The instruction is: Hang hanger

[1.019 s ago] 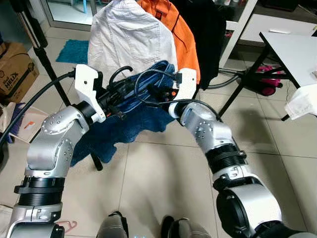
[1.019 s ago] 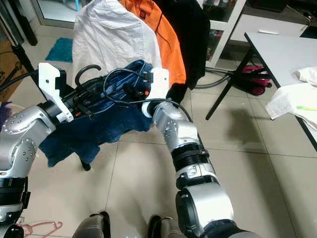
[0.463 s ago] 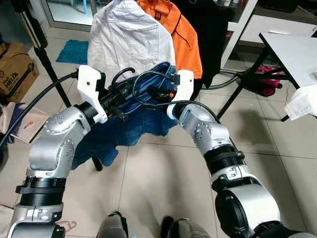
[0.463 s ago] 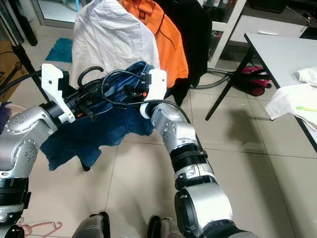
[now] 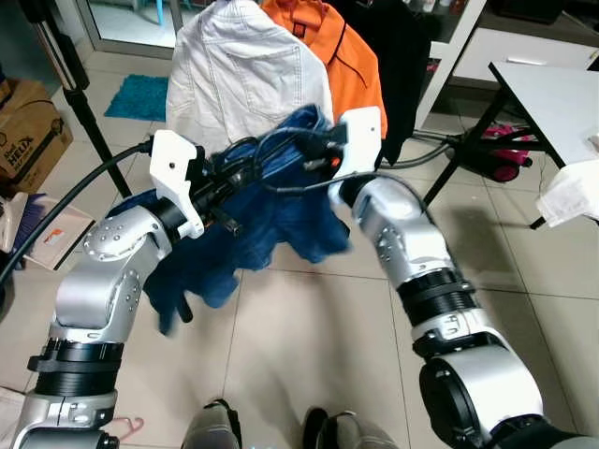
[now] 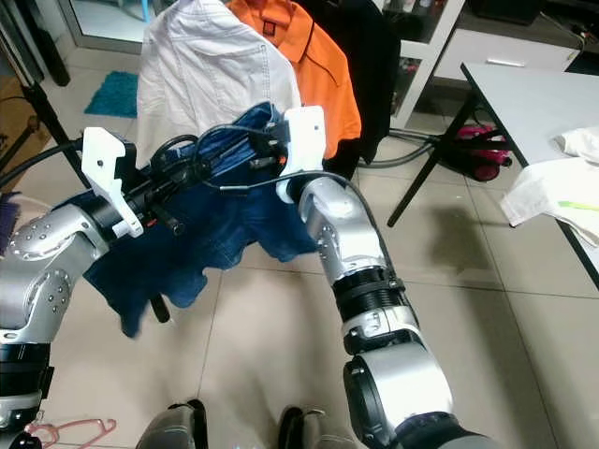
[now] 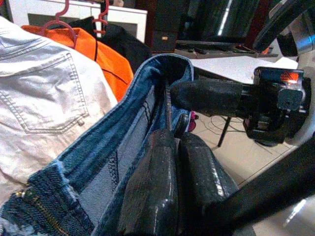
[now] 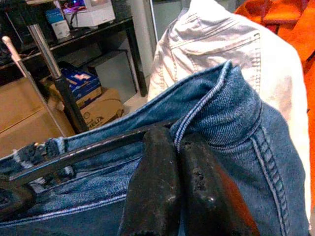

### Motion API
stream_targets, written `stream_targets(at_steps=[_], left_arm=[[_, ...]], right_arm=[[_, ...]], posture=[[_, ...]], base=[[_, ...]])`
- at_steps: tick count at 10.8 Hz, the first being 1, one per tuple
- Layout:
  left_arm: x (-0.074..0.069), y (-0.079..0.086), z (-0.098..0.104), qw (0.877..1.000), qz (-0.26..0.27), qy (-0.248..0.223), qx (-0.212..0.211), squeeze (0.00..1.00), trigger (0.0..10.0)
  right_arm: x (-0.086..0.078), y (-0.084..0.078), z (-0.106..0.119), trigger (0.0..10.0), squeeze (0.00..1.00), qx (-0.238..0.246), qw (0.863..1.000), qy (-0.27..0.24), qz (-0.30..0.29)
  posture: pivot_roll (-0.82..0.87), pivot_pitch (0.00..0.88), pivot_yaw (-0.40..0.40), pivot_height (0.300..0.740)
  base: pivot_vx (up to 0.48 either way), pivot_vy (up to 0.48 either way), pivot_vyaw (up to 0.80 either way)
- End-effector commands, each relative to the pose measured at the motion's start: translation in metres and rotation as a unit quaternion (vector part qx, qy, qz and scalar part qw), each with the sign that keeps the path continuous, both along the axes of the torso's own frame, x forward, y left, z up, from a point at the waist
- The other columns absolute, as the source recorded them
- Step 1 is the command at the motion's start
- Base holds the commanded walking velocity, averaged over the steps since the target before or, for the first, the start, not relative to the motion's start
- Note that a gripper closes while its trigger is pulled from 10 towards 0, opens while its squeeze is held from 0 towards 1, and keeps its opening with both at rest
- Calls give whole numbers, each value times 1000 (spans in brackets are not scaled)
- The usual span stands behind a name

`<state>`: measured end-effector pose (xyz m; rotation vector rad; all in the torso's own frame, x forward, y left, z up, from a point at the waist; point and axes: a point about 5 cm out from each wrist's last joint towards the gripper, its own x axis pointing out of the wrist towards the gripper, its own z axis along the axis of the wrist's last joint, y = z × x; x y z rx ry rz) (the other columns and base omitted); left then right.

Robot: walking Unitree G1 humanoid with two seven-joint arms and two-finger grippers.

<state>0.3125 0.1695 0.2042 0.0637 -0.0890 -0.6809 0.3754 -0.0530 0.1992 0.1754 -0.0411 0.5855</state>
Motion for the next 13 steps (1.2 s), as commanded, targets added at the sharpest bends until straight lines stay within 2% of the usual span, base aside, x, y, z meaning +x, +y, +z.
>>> stream_targets(at_steps=[1, 3, 6, 7, 12, 13], left_arm=[[-2, 0, -6, 1000, 2, 10, 19, 0, 10000], [-2, 2, -11, 999, 3, 19, 28, 0, 10000], [-5, 6, -21, 998, 8, 33, 51, 0, 10000], [-5, 7, -22, 998, 9, 34, 51, 0, 10000], [-8, 3, -6, 999, -5, 9, 39, 0, 10000], [-9, 7, 2, 1000, 0, -2, 28, 0, 10000]], right_arm=[[3, -18, 20, 0, 0, 11, 998, -53, -35], [3, -34, 37, 0, 0, 46, 994, -79, -52], [3, -49, 69, 0, 0, 139, 984, -99, -57], [6, -55, 71, 0, 0, 148, 982, -99, -62], [21, -86, 18, 0, 0, 45, 991, -45, -119], [21, -95, 5, 0, 0, 7, 992, -40, -119]], posture=[[10, 157, -128, 740], [10, 160, -128, 740], [17, 163, -127, 740], [17, 163, -127, 740], [21, 173, -123, 740], [22, 173, -123, 740]], base=[[0, 0, 0], [0, 0, 0], [0, 0, 0], [0, 0, 0], [0, 0, 0], [0, 0, 0]])
